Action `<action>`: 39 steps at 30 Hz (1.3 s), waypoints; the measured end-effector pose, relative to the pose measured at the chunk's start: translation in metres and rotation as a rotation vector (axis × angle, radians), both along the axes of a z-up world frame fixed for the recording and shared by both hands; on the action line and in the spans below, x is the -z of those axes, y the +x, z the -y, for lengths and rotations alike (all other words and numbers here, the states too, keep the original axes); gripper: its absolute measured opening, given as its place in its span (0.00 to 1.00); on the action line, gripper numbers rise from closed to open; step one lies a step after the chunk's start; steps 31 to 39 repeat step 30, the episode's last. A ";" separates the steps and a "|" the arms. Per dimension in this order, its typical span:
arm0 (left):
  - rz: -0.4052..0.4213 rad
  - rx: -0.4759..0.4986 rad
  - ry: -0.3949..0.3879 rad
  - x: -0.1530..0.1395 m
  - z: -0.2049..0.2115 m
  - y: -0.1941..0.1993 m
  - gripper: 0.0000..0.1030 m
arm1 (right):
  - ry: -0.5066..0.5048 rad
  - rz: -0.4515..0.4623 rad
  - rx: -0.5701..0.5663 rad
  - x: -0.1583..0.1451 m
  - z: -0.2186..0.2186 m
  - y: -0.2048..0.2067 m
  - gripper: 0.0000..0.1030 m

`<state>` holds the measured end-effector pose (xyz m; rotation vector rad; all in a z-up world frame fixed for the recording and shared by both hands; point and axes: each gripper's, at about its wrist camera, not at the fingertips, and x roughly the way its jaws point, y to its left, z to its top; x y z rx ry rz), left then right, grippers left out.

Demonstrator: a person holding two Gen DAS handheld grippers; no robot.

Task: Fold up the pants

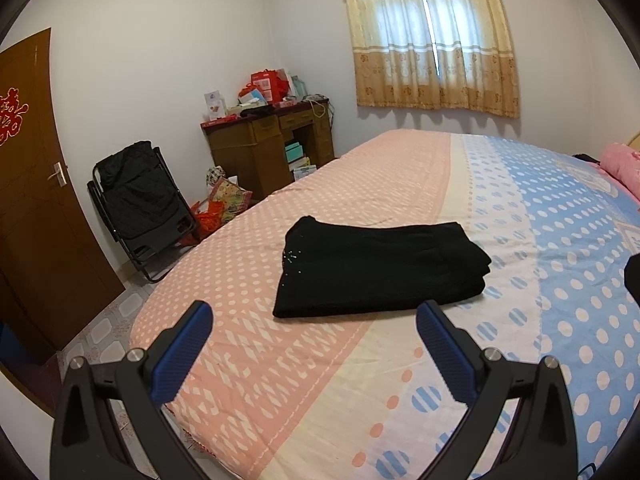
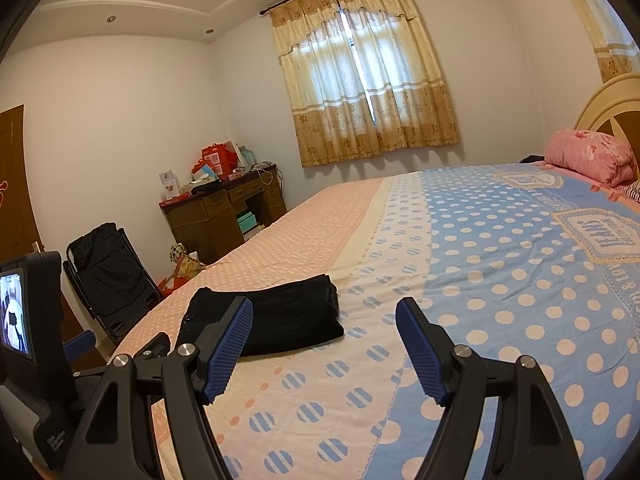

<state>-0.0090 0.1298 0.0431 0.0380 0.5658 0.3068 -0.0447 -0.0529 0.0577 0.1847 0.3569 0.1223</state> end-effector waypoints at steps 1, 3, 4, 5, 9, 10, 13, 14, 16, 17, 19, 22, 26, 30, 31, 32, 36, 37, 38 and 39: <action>0.002 -0.003 0.003 -0.001 -0.001 0.000 1.00 | -0.001 0.000 0.000 0.000 0.000 0.000 0.73; 0.008 -0.010 0.016 -0.001 0.000 0.000 1.00 | -0.002 0.001 0.001 0.000 0.000 0.000 0.73; 0.009 -0.012 0.019 0.000 0.000 0.001 1.00 | -0.002 0.001 0.001 -0.001 0.000 0.000 0.73; 0.007 -0.011 0.019 0.000 0.000 0.002 1.00 | -0.002 0.002 0.001 0.000 0.000 -0.001 0.73; 0.009 -0.003 0.025 0.000 0.000 0.002 1.00 | -0.002 0.000 0.000 0.000 0.000 0.000 0.73; 0.008 0.001 0.022 0.000 0.000 0.003 1.00 | -0.002 0.001 0.001 0.000 0.000 0.000 0.73; 0.010 0.016 -0.016 0.000 -0.002 0.003 1.00 | -0.001 0.000 0.000 0.000 0.000 0.000 0.73; 0.011 0.018 -0.022 0.000 -0.002 0.003 1.00 | -0.001 0.000 -0.001 0.000 0.000 -0.001 0.73; 0.013 0.022 -0.022 -0.001 -0.002 0.003 1.00 | -0.002 0.000 0.001 -0.001 -0.001 -0.001 0.73; 0.015 0.021 -0.023 -0.001 -0.002 0.003 1.00 | -0.002 0.000 0.001 -0.001 -0.001 -0.001 0.73; 0.014 0.024 -0.042 -0.001 -0.005 0.004 1.00 | 0.002 -0.001 0.002 0.000 -0.001 -0.001 0.73; 0.007 0.026 -0.063 -0.001 -0.006 0.004 1.00 | 0.009 -0.005 0.007 -0.002 0.000 -0.001 0.73; -0.007 0.026 -0.066 0.001 -0.006 0.006 1.00 | 0.016 -0.010 0.019 -0.003 0.001 -0.001 0.73; -0.012 0.025 -0.061 0.002 -0.005 0.006 1.00 | 0.016 -0.015 0.017 -0.002 0.002 0.000 0.73; -0.012 0.025 -0.061 0.002 -0.005 0.006 1.00 | 0.016 -0.015 0.017 -0.002 0.002 0.000 0.73; -0.012 0.025 -0.061 0.002 -0.005 0.006 1.00 | 0.016 -0.015 0.017 -0.002 0.002 0.000 0.73; -0.012 0.025 -0.061 0.002 -0.005 0.006 1.00 | 0.016 -0.015 0.017 -0.002 0.002 0.000 0.73; -0.012 0.025 -0.061 0.002 -0.005 0.006 1.00 | 0.016 -0.015 0.017 -0.002 0.002 0.000 0.73; -0.012 0.025 -0.061 0.002 -0.005 0.006 1.00 | 0.016 -0.015 0.017 -0.002 0.002 0.000 0.73; -0.012 0.025 -0.061 0.002 -0.005 0.006 1.00 | 0.016 -0.015 0.017 -0.002 0.002 0.000 0.73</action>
